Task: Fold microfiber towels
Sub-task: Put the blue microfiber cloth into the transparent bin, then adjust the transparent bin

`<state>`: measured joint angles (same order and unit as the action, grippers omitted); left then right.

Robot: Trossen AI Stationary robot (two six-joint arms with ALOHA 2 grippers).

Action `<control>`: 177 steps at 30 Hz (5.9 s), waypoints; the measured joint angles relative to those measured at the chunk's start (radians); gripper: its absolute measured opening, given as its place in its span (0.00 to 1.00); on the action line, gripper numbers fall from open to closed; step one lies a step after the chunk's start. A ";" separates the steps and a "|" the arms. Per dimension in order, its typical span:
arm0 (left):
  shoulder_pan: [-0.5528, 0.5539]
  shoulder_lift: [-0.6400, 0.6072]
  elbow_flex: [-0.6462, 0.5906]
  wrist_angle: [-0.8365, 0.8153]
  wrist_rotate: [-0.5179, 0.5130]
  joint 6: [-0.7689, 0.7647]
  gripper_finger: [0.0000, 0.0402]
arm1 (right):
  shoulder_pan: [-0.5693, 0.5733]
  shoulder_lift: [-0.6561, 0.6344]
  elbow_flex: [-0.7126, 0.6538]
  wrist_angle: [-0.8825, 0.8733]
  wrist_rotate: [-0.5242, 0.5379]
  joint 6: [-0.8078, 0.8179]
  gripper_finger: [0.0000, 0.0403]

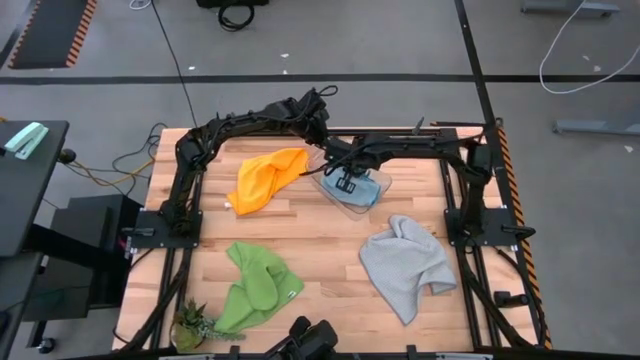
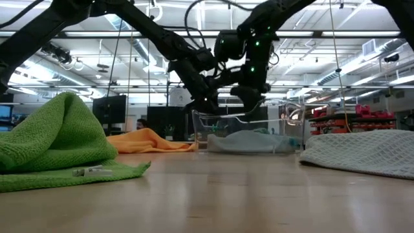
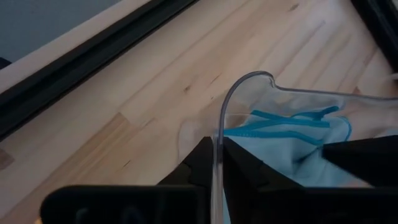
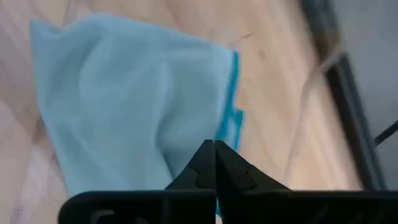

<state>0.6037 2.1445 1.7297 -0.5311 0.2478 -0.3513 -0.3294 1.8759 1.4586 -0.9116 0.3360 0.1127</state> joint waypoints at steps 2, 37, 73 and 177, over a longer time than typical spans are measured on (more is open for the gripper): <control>0.000 0.011 0.000 0.009 0.009 0.004 0.07 | -0.006 -0.028 0.000 -0.023 -0.041 0.008 0.00; 0.003 0.032 -0.004 0.037 0.037 -0.003 0.11 | 0.106 -0.020 -0.167 -0.045 -0.447 0.010 0.00; 0.002 0.031 -0.004 0.050 0.048 -0.012 0.13 | 0.060 -0.026 -0.168 -0.086 -0.359 -0.030 0.00; 0.131 -0.079 0.038 -0.222 0.108 0.232 0.26 | 0.335 -0.508 -0.330 -0.301 -0.266 0.963 0.00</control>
<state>0.7349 2.0657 1.7679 -0.7535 0.3554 -0.1188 0.0052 1.3676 1.1289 -1.2126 0.0695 1.0761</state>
